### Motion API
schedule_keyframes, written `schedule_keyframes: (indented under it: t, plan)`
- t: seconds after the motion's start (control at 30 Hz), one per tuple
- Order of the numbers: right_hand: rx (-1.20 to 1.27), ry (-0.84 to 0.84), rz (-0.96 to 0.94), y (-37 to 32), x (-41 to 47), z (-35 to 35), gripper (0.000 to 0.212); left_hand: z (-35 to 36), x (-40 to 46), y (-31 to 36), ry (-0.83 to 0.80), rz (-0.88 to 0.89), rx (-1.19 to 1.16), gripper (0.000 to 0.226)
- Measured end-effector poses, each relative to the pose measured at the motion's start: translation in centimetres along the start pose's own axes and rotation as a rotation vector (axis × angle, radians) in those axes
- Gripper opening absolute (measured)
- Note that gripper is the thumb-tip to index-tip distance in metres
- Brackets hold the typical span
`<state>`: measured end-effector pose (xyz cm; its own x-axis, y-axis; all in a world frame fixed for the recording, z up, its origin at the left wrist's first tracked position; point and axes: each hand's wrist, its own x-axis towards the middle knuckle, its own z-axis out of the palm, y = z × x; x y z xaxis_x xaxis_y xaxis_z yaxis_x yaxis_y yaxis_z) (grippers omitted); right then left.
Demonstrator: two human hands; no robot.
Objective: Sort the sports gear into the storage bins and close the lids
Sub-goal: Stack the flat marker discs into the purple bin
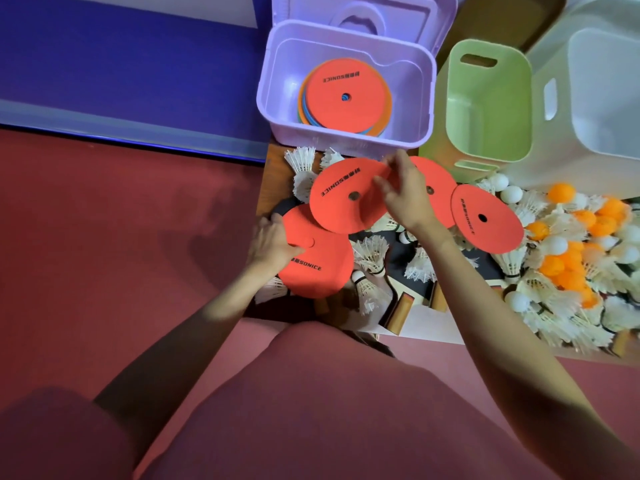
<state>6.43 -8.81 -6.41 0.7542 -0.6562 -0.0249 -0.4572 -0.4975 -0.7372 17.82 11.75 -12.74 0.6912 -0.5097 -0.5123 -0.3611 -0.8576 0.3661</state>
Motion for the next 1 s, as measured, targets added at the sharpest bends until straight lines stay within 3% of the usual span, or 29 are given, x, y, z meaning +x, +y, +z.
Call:
schedule_keyframes:
  t: [0.17, 0.4, 0.6, 0.67, 0.8, 1.0]
  plan:
    - [0.110, 0.025, -0.092, -0.6, -1.7, -1.1, 0.017, 0.6, -0.2, 0.5, 0.082, -0.017, 0.030, 0.082]
    - [0.234, 0.219, -0.079, -0.6, -5.0, -1.8, 0.016, 0.2, 0.2, 0.7, 0.087, -0.088, -0.026, 0.098]
    - [0.328, 0.275, -0.016, 0.2, -7.1, -1.2, 0.015, 0.2, -0.3, 0.5, 0.199, 0.021, -0.167, 0.087]
    - [0.374, 0.306, 0.014, 0.1, -7.7, -1.2, 0.018, 0.1, -0.6, 0.3, 0.222, 0.084, -0.253, 0.077]
    - [0.466, 0.355, 0.066, -0.4, -8.5, -1.3, 0.025, -0.6, -1.0, -0.2, 0.189, 0.215, -0.483, 0.034]
    - [0.606, 0.378, 0.159, -1.3, -9.2, -1.8, 0.021, -1.6, -1.9, -0.3, 0.017, 0.375, -0.618, 0.013]
